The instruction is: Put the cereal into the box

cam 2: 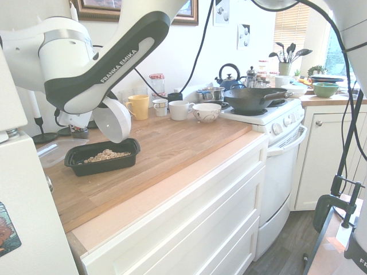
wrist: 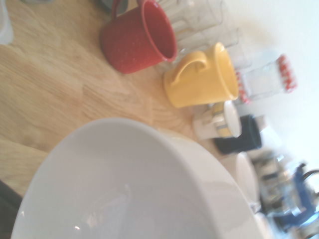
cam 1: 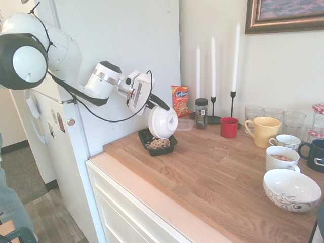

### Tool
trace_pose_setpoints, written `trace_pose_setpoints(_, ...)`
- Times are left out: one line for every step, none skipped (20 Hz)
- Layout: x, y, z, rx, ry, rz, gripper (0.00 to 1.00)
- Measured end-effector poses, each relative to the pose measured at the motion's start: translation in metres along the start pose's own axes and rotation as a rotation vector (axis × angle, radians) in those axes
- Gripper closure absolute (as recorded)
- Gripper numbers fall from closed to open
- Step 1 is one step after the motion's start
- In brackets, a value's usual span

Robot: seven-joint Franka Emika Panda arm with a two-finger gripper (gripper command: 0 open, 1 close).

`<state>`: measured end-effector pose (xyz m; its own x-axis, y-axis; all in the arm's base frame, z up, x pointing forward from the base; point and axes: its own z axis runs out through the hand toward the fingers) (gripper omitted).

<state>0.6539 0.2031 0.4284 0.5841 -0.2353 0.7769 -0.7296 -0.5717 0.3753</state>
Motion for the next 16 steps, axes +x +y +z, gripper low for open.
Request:
trace_pose_setpoints(0.011,0.003,-0.002,0.011,-0.035,0.025,1.00)
trace_pose_setpoints(0.023,0.007,-0.002,0.021,-0.072,0.054,1.00)
trace_pose_setpoints(0.035,0.012,0.000,0.031,-0.111,0.083,1.00)
trace_pose_setpoints(0.051,0.019,0.007,0.040,-0.150,0.116,1.00)
trace_pose_setpoints(0.065,0.026,0.015,0.050,-0.190,0.147,1.00)
trace_pose_setpoints(0.079,0.035,0.024,0.061,-0.236,0.179,1.00)
trace_pose_setpoints(0.092,0.044,0.036,0.078,-0.293,0.214,1.00)
trace_pose_setpoints(0.104,0.053,0.048,0.098,-0.350,0.244,1.00)
trace_pose_setpoints(0.114,0.062,0.060,0.120,-0.404,0.271,1.00)
trace_pose_setpoints(0.123,0.072,0.072,0.144,-0.458,0.298,1.00)
trace_pose_setpoints(0.130,0.082,0.084,0.169,-0.513,0.325,1.00)
trace_pose_setpoints(0.137,0.092,0.095,0.193,-0.565,0.351,1.00)
trace_pose_setpoints(0.144,0.103,0.108,0.220,-0.616,0.377,1.00)
trace_pose_setpoints(0.149,0.114,0.121,0.249,-0.667,0.399,1.00)
trace_pose_setpoints(0.150,0.123,0.135,0.275,-0.717,0.422,1.00)
trace_pose_setpoints(0.150,0.131,0.150,0.303,-0.770,0.443,1.00)
